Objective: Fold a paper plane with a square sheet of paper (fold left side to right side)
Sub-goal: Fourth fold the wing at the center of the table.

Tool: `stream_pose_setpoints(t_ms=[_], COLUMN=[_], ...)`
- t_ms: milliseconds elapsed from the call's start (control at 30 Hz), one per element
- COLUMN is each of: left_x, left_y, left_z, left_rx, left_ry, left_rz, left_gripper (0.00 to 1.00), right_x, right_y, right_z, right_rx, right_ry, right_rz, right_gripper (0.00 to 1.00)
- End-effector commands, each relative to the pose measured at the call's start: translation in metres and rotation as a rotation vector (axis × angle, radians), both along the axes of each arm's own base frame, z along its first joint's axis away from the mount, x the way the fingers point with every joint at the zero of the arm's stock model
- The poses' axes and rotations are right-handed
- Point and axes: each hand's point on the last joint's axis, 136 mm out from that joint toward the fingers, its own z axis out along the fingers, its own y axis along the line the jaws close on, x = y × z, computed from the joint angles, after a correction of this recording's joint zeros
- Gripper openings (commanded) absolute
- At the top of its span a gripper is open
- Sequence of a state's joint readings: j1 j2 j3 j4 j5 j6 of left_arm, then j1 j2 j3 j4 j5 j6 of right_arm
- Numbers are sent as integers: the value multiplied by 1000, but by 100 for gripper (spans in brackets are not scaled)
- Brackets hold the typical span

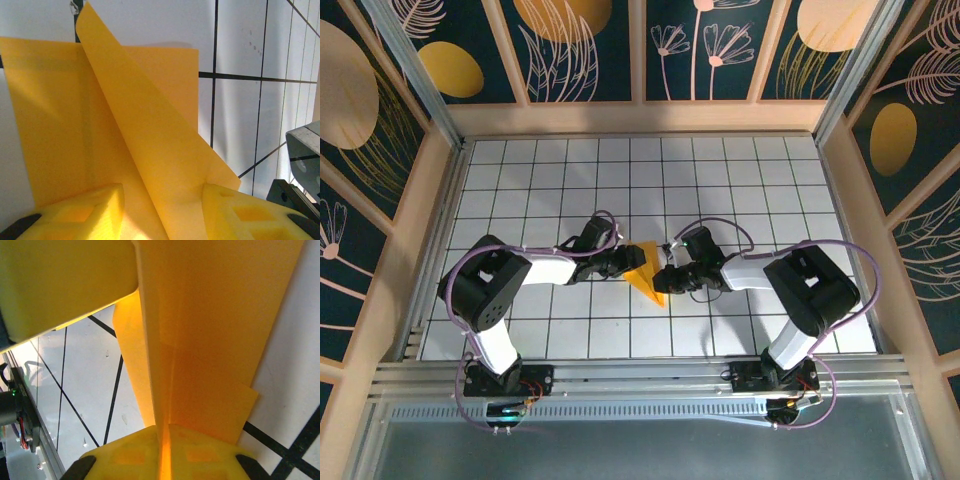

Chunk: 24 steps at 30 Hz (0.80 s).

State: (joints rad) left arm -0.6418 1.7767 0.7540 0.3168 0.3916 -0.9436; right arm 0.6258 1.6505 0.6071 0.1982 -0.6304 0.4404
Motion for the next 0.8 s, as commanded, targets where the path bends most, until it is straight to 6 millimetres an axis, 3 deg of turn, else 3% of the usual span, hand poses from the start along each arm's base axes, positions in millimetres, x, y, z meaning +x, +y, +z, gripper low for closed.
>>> stream_pose_setpoints(t_ms=[0, 200, 467, 567, 767], left_x=[-7, -7, -7, -7, -8], left_y=[17, 18, 17, 17, 17], left_z=[-31, -32, -31, -30, -31], left_rx=[112, 112, 109, 107, 105], left_ry=[52, 51, 50, 47, 50], left_rz=[18, 17, 17, 17, 19], left_gripper=[45, 45, 45, 45, 45], right_x=[0, 3, 17, 23, 28], right_y=[-1, -6, -33, -39, -33], right_z=[13, 32, 66, 72, 71], right_rx=[27, 36, 78, 86, 92], right_ry=[-18, -58, -132, -145, -140], right_rz=[-4, -21, -105, -127, -125], right_gripper=[17, 36, 64, 68, 70])
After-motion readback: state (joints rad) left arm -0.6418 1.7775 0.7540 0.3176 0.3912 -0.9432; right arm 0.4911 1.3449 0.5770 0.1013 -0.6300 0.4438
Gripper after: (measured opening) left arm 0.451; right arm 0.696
